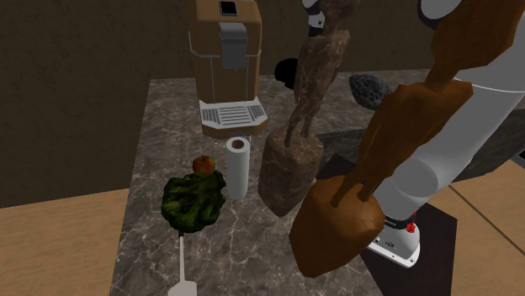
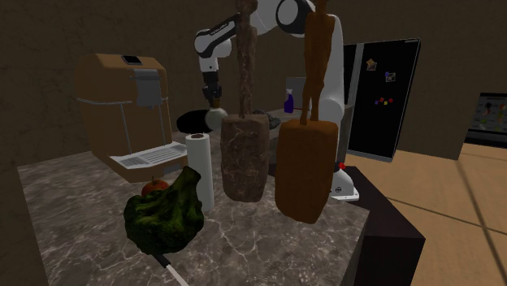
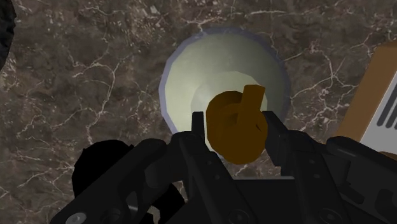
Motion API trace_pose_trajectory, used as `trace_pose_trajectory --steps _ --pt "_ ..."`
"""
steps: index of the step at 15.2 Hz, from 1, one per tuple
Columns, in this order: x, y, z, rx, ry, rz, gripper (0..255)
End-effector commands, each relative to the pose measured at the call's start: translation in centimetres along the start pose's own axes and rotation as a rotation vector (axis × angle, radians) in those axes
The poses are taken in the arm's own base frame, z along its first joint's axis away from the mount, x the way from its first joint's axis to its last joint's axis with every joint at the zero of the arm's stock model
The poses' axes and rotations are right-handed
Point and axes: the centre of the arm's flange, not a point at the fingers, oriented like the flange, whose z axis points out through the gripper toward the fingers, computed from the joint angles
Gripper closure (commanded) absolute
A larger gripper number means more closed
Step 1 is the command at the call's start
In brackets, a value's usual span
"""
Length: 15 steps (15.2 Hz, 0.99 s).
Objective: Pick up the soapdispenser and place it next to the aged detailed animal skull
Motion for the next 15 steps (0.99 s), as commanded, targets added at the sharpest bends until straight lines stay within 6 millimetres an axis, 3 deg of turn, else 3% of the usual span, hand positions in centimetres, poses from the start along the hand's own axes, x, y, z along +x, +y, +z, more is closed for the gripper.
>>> trace_pose_trajectory --steps 1,12,15 --pt "0.1 -0.2 1.0 0.000 0.001 0.000 255" --pt "0.5 -0.5 7.0 0.000 0.001 0.000 255" --pt "0.5 -0.5 7.0 0.000 0.001 0.000 255"
